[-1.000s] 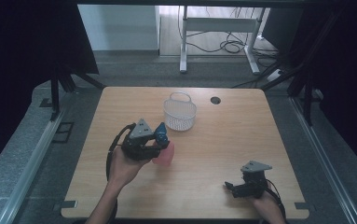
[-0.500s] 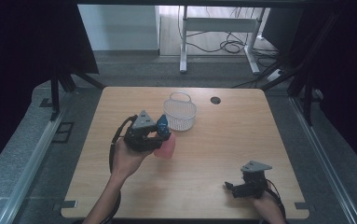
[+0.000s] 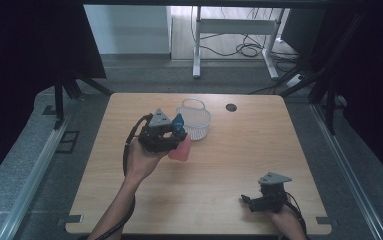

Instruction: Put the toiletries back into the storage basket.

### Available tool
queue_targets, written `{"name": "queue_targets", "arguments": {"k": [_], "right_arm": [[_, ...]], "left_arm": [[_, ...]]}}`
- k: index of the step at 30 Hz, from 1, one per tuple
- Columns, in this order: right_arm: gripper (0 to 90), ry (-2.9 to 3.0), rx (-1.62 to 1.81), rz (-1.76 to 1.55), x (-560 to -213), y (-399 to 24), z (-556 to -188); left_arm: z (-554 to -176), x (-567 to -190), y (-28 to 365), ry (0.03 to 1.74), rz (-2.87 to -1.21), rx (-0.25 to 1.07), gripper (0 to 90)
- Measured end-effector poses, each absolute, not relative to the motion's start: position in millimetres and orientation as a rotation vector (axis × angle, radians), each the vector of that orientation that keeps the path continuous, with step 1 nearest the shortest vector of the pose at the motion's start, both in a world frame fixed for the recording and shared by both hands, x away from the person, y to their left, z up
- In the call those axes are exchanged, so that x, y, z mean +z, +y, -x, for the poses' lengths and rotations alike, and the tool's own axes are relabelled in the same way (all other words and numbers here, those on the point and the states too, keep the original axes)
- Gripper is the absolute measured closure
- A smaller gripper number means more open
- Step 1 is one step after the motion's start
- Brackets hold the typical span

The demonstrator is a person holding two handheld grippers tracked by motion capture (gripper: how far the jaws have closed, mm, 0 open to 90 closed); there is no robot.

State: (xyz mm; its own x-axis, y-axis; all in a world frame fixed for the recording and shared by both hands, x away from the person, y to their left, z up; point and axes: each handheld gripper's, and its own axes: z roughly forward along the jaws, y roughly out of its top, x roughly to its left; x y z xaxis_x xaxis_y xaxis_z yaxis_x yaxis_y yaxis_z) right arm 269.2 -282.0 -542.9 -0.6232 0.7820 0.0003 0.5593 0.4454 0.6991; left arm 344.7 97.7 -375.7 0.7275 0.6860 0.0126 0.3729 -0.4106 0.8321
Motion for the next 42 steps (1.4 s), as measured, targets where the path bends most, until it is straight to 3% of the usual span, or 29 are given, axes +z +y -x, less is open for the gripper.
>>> {"name": "queue_targets", "arguments": {"k": [42], "right_arm": [[0.0, 2.379, 0.971, -1.142, -543, -282, -269]], "left_arm": [[-395, -345, 80, 0.858, -2.000, 0.501, 52.7]]}}
